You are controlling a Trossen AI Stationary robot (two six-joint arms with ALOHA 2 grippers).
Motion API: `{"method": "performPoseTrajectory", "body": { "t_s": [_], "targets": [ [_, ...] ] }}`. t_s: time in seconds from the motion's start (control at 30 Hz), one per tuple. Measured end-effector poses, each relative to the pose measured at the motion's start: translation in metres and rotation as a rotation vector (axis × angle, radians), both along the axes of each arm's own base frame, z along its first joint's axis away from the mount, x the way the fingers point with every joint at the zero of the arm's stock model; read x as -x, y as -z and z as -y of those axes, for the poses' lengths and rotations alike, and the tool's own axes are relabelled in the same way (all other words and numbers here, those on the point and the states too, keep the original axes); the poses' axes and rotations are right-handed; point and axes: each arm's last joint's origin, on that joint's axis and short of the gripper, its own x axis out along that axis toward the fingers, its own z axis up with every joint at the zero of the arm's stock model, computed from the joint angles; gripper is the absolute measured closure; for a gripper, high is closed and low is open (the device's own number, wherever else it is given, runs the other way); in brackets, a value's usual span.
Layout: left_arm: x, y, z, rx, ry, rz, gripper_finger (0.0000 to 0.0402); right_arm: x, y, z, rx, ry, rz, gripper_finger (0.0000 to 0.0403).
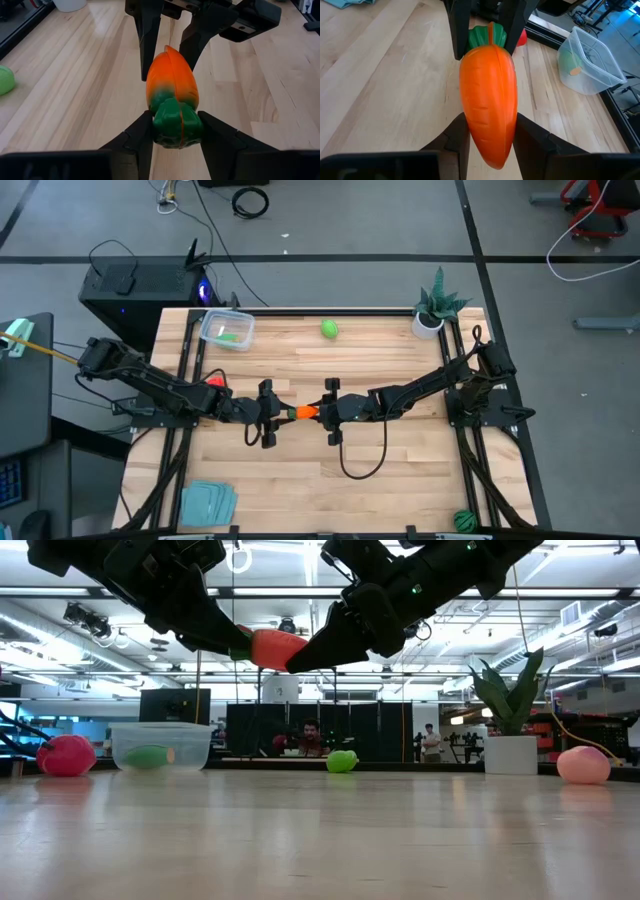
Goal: Pick and placing Produce into tupperware
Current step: Put the orange carrot into the transparent bin
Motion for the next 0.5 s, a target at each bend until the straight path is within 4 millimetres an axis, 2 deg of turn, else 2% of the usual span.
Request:
{"method": "performPoseTrajectory", "body": {
  "t_s": [0.3,0.5],
  "targets": [
    [0.0,0.0,0.0,0.0,0.0,0.001,0.0261,0.0,0.0,0.0,-0.001,0.0,0.0,0.0276],
    [-0.0001,-0.0001,0.0,0.0,0.0,0.003,0.0261,0.0,0.0,0.0,-0.004,0.002,0.001,0.0251]
  ]
}}
